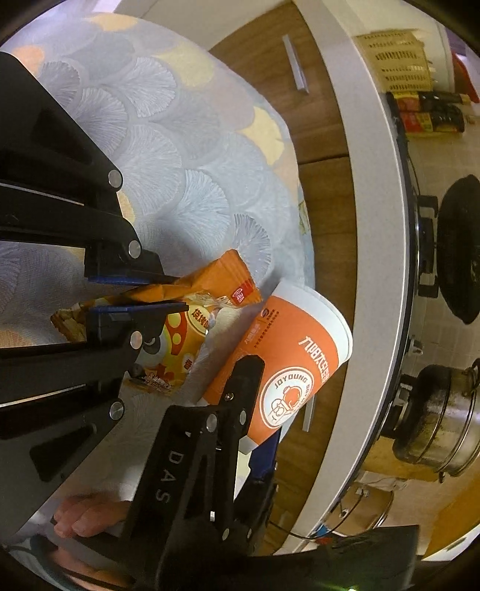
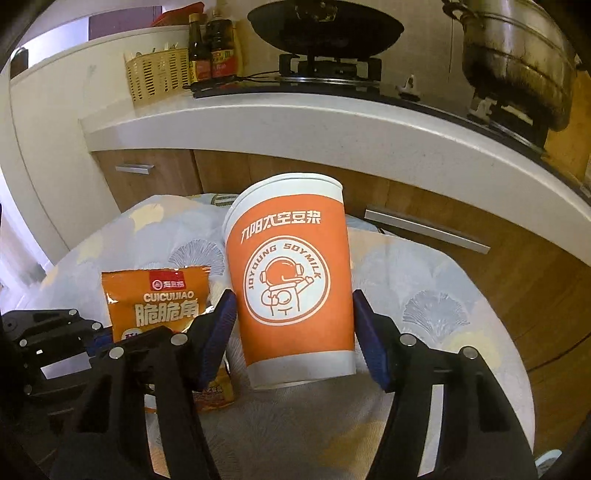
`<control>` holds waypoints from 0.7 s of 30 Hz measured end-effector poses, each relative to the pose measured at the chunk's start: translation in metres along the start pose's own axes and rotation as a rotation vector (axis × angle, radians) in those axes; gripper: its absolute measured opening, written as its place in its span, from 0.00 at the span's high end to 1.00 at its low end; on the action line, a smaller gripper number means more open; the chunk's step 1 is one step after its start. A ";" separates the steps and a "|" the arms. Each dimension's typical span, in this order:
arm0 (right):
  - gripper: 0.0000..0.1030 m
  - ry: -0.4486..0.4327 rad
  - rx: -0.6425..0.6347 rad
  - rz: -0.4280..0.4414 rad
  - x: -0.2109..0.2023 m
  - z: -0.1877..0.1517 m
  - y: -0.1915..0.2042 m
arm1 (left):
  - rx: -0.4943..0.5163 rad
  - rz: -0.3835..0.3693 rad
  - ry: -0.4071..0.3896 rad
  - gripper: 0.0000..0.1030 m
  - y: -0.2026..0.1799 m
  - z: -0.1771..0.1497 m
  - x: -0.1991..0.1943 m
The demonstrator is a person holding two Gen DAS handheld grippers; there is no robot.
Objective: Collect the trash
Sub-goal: 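Grasp the panda snack bag with the left tool while the right tool grasps the orange soymilk cup, then carry the snack bag and orange cup over the basket and release both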
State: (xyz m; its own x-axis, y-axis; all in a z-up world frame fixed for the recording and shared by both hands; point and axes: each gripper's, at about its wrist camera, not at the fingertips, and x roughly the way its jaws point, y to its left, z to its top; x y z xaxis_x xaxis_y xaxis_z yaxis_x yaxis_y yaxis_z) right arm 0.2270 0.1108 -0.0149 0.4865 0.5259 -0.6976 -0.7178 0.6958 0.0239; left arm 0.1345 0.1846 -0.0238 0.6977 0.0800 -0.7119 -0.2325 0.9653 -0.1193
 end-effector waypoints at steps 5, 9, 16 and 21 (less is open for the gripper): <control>0.43 -0.022 0.043 -0.019 -0.029 -0.013 -0.006 | 0.014 -0.039 -0.049 0.95 -0.001 0.000 -0.009; 0.43 -0.055 0.071 -0.052 -0.067 -0.027 -0.016 | -0.013 -0.123 -0.053 0.95 -0.003 -0.004 -0.021; 0.43 -0.104 0.132 -0.153 -0.137 -0.061 -0.039 | 0.021 -0.212 -0.083 0.95 -0.045 -0.013 -0.050; 0.43 -0.150 0.204 -0.204 -0.189 -0.093 -0.062 | 0.082 -0.289 -0.094 0.95 -0.093 -0.019 -0.068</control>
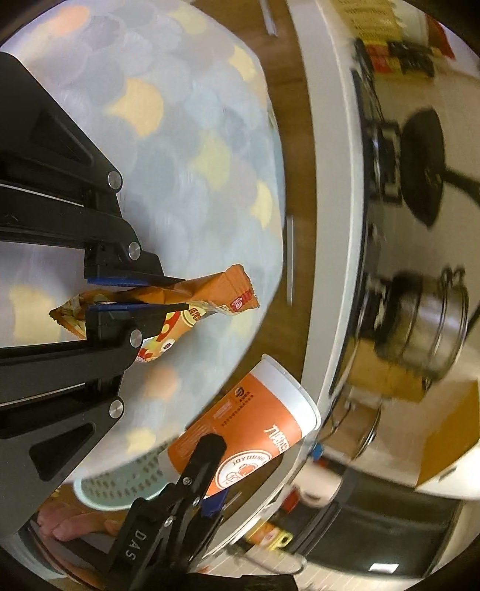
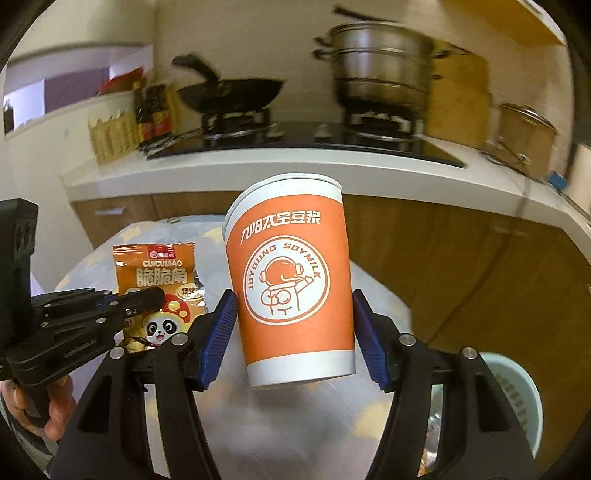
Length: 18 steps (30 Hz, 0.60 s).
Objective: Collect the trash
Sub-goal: 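Carry the snack bag and orange cup over the basket and release both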
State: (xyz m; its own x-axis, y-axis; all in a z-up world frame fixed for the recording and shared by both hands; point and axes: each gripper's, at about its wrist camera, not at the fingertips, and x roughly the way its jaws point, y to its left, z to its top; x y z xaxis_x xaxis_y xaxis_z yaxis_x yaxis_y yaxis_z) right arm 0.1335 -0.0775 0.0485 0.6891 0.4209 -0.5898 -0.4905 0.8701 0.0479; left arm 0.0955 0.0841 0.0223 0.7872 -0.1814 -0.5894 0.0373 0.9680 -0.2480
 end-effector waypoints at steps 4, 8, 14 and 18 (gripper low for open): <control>0.43 -0.003 0.100 -0.047 -0.031 -0.019 -0.039 | 0.040 -0.060 0.016 0.96 -0.041 -0.002 0.006; 0.43 -0.006 0.182 -0.126 -0.064 -0.047 -0.081 | 0.104 -0.106 0.040 0.95 -0.087 -0.006 0.017; 0.43 0.040 0.324 -0.280 -0.091 -0.096 -0.155 | 0.210 -0.172 0.102 0.95 -0.163 -0.017 0.049; 0.42 0.095 0.425 -0.331 -0.087 -0.128 -0.194 | 0.267 -0.195 0.160 0.95 -0.204 -0.031 0.076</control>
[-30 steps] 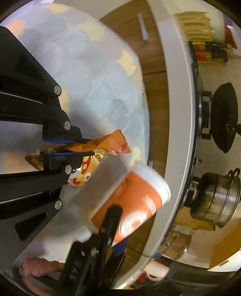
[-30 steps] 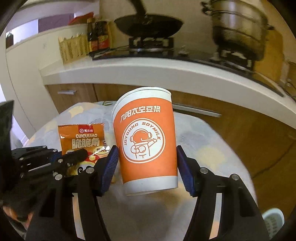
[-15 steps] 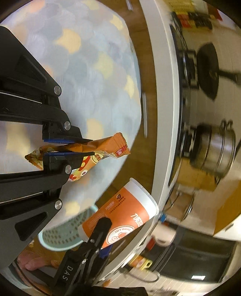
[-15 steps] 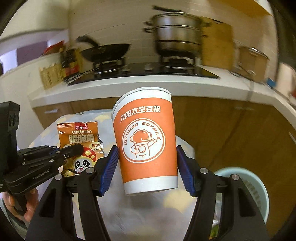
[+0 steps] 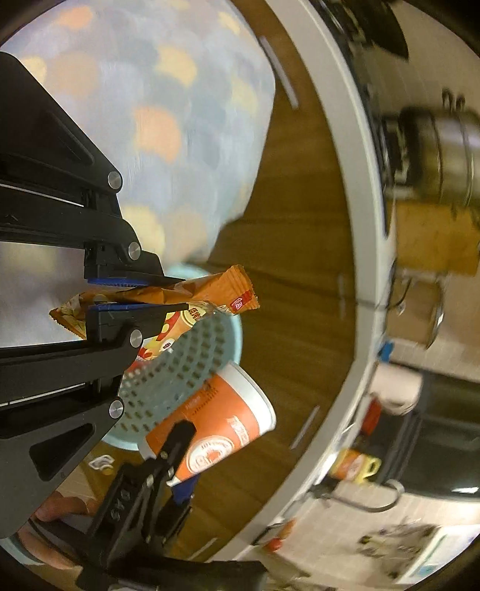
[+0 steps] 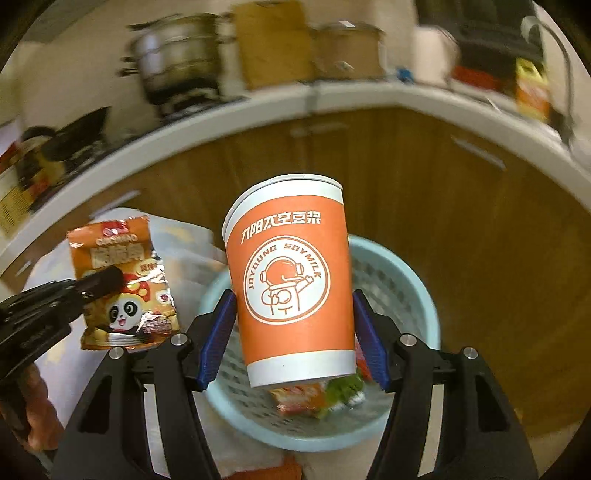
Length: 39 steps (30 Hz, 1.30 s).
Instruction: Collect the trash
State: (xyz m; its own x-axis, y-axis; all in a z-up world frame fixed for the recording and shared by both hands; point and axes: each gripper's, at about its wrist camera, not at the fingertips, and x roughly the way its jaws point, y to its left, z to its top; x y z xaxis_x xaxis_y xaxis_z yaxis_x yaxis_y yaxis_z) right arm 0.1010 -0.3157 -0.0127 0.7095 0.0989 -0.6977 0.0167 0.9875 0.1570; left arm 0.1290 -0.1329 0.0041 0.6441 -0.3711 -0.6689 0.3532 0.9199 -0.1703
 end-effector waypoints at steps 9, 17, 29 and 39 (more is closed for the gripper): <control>0.40 0.094 0.079 -0.022 0.031 -0.016 -0.036 | 0.037 0.000 0.097 0.76 -0.029 -0.003 0.051; 0.40 0.086 0.069 -0.010 0.025 -0.015 -0.037 | 0.038 0.022 0.093 0.60 -0.025 -0.006 0.049; 0.40 -0.034 -0.001 0.033 -0.029 -0.022 0.011 | -0.004 0.190 -0.096 0.39 -0.005 -0.032 -0.033; 0.39 -0.142 -0.024 -0.039 -0.067 -0.032 0.041 | 0.024 0.327 -0.247 0.28 0.006 -0.059 -0.067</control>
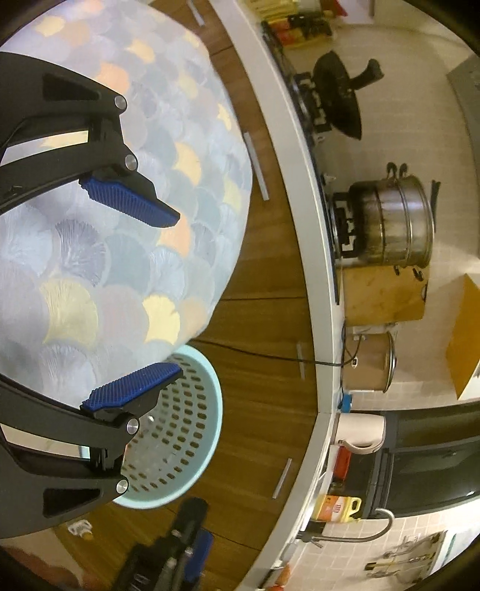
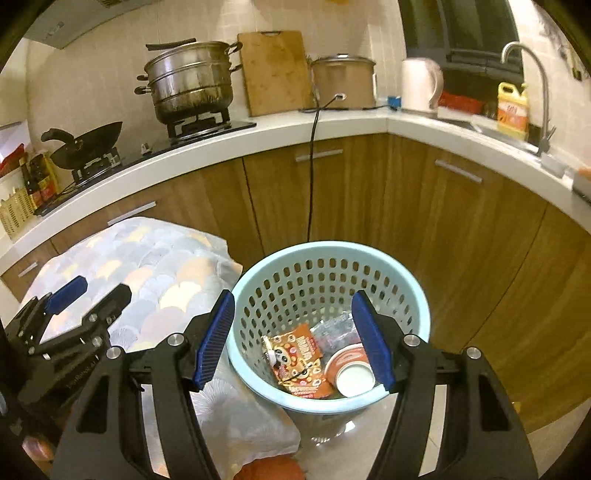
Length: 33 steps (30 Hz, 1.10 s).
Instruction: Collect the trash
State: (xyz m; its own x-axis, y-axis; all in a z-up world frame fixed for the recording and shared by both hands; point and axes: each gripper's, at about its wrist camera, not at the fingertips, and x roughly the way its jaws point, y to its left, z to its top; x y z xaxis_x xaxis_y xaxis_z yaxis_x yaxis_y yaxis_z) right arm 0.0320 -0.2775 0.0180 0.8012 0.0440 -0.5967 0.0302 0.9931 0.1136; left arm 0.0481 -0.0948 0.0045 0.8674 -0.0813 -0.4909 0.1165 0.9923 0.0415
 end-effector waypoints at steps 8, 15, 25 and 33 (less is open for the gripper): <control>0.39 -0.008 0.030 -0.036 0.005 -0.007 -0.001 | 0.012 -0.007 0.000 0.26 0.002 -0.004 0.002; 0.39 -0.012 0.013 -0.032 0.010 -0.008 0.007 | 0.005 -0.009 0.000 0.23 0.005 -0.005 0.000; 0.36 -0.007 0.011 -0.032 0.013 -0.010 0.007 | 0.008 0.006 -0.011 0.21 0.004 -0.005 -0.002; 0.36 -0.007 0.019 -0.034 0.013 -0.012 0.004 | 0.008 0.010 -0.006 0.20 0.006 -0.005 -0.001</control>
State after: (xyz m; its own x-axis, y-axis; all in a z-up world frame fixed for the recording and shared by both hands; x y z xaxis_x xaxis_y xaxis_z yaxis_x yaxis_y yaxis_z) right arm 0.0357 -0.2715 0.0012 0.8039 0.0098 -0.5947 0.0682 0.9918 0.1085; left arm 0.0453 -0.0884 0.0008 0.8712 -0.0718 -0.4856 0.1116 0.9923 0.0534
